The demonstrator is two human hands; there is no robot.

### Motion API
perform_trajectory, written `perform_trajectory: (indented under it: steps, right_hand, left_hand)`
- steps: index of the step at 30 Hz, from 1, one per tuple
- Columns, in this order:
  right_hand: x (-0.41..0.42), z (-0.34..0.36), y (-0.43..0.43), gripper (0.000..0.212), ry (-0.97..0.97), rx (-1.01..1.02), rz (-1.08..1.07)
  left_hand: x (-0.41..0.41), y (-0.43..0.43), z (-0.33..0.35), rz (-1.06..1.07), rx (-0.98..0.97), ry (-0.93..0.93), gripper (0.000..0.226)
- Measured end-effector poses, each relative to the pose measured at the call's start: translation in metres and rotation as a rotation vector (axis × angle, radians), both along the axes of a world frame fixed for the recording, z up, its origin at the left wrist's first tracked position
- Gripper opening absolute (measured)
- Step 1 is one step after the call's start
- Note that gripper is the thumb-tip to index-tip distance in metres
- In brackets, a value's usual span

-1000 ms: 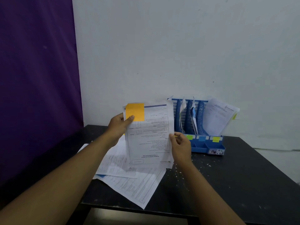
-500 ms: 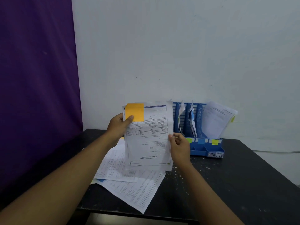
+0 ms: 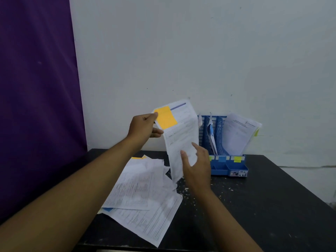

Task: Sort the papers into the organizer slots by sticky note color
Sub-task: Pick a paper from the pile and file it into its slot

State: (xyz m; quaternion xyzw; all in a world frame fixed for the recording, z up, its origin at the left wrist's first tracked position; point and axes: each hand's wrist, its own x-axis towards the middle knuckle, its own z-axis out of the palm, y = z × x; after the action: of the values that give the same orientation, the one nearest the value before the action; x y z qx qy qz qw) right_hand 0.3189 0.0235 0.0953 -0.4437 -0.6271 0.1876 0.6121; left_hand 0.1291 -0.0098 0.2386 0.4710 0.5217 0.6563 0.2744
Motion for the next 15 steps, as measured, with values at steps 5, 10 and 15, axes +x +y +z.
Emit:
perform_trajectory:
  steps: [5,10,15]
  right_hand:
    - [-0.014,0.013,0.002,0.067,-0.18,-0.069,0.064]
    - [-0.017,0.026,0.025,0.061,-0.226,-0.104,0.054]
    - [-0.02,0.034,0.041,0.058,-0.27,-0.082,0.062]
  left_hand:
    - [0.028,0.007,0.012,0.043,0.003,-0.054,0.029]
    - [0.044,0.02,0.02,0.102,0.083,-0.006,0.025]
    - [0.049,0.033,0.024,0.14,0.101,-0.029,0.032]
